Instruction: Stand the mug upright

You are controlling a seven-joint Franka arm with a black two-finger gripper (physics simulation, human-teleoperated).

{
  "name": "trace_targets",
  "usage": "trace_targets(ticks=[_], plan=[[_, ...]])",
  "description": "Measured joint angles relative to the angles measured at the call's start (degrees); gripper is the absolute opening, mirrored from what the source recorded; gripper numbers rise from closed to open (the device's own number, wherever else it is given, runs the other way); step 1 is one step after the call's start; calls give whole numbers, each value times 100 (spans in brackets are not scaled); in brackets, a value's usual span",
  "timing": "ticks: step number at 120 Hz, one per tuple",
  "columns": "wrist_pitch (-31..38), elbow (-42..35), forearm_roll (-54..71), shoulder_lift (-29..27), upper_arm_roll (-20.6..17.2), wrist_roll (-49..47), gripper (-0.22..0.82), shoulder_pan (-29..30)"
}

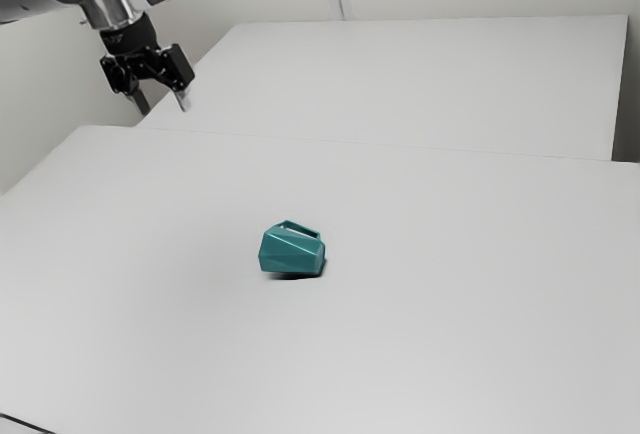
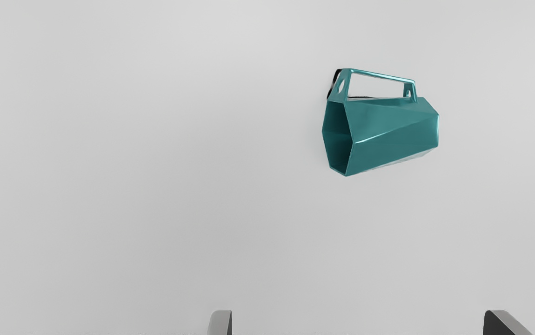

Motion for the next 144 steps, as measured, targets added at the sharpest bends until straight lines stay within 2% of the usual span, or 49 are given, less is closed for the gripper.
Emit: trace_targets(ticks=[33, 48, 66, 84, 102, 114, 120, 144], plan=[[386, -707, -59, -149, 23, -266, 59, -216], [704, -1283, -338, -302, 63, -273, 59, -310], [1115, -1906, -1061, -332, 414, -78, 59, -581], [1384, -2176, -1731, -271, 569, 232, 59, -444], [1514, -2545, -2712, 119, 910, 780, 59, -279], [1525, -2652, -3518, 655, 1038, 1318, 59, 547], [1494, -2671, -3899, 924, 1081, 1605, 59, 776], [1395, -3150, -5016, 1295, 1155, 2706, 59, 848]])
